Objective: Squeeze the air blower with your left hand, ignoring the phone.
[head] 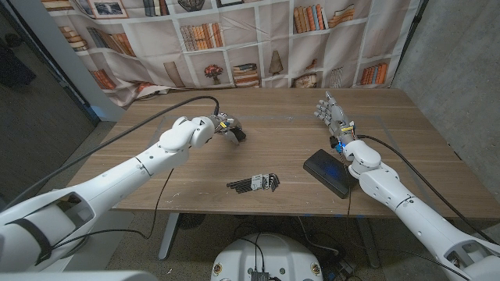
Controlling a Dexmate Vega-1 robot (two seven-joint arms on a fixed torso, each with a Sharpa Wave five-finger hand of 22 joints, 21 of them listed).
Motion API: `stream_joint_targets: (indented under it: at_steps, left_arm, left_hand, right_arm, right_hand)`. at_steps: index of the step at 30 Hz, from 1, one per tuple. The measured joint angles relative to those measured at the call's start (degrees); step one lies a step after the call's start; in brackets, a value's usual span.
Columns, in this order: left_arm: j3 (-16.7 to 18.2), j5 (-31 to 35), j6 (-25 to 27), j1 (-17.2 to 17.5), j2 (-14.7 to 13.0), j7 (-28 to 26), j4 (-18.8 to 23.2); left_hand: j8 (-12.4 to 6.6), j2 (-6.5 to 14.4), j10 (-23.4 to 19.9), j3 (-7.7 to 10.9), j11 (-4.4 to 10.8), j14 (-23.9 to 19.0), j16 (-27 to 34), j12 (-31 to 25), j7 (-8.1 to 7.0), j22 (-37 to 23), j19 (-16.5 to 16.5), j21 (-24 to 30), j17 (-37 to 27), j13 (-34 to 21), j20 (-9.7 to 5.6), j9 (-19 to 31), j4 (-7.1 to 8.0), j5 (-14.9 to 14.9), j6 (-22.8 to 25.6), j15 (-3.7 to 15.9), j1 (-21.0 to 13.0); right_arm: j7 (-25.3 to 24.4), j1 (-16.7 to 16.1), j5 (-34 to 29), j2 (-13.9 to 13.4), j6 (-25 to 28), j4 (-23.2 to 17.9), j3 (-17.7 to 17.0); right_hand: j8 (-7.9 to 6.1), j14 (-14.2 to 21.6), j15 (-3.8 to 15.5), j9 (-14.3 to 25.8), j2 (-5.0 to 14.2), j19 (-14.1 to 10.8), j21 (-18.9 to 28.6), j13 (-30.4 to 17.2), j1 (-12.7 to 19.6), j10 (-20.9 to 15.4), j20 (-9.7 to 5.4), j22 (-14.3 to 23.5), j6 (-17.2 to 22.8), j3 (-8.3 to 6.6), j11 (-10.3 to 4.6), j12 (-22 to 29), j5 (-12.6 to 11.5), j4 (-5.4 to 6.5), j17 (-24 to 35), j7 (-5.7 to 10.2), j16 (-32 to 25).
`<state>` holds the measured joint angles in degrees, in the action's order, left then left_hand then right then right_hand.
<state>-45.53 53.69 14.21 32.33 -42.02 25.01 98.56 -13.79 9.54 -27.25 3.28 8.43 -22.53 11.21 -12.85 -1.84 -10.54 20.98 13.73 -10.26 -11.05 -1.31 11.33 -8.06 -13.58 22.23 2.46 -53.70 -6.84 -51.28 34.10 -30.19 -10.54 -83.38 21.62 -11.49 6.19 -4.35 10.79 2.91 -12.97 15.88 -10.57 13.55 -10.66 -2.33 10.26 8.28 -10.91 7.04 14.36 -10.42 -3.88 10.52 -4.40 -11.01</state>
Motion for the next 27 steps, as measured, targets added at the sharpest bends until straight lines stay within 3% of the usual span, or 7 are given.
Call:
stream_joint_targets:
  at_steps: [7, 15, 27]
  left_arm:
    - [-0.4, 0.2, 0.3, -0.3, 0.6, -0.6, -0.8]
    - [-0.5, 0.1, 0.8, -0.4, 1.2, -2.2, -1.3]
    - [-0.5, -1.0, 1.0, -0.7, 1.5, -2.9, -1.9]
  left_hand:
    - [-0.42, 1.3, -2.2, 1.96, 0.20, -2.2, 0.3, 0.0, -0.40, 0.0, 1.8, 0.5, 0.0, 0.0, -0.11, 0.0, -0.15, -0.2, 2.1, 0.14, -1.8]
    - [-1.07, 1.2, -6.4, 6.34, 0.88, -7.8, 1.2, -0.4, -0.63, -0.3, 6.5, 2.0, 0.0, 0.0, -0.92, 0.0, -0.16, -0.2, 6.4, 0.39, -6.1]
    - [-1.29, 1.3, -8.7, 8.08, 1.09, -10.2, 1.2, -0.7, -0.61, -0.3, 8.4, 2.9, 0.0, 0.0, -1.03, 0.0, 0.31, 0.3, 8.8, 0.61, -7.8]
  right_arm:
    - [-0.1, 0.0, 0.1, 0.0, 0.2, 0.0, 0.0]
    - [0.2, 0.7, 0.1, 0.1, 0.4, 0.9, 0.0]
    - [0.9, 1.7, 0.2, 0.5, 0.6, 1.9, 0.3]
  right_hand:
    - [0.00, 0.0, 0.00, 0.0, 0.10, -0.1, 0.0, 0.0, -0.1, 0.0, 0.08, 0.0, 0.0, 0.00, 0.00, -0.4, 0.0, 0.00, 0.0, 0.00, 0.0]
    - [0.00, 0.3, 0.28, 0.0, 0.25, -0.4, -0.2, 0.0, -0.3, 0.0, 0.39, 0.0, 0.0, 0.00, 0.00, -0.4, 0.0, 0.00, 0.0, 0.00, 0.0]
    - [0.00, 0.3, 0.28, 0.0, 0.25, -0.4, -0.2, -0.2, -0.3, 0.0, 0.39, 0.0, 0.0, 0.00, 0.00, -0.4, 0.0, 0.00, 0.0, 0.00, 0.2]
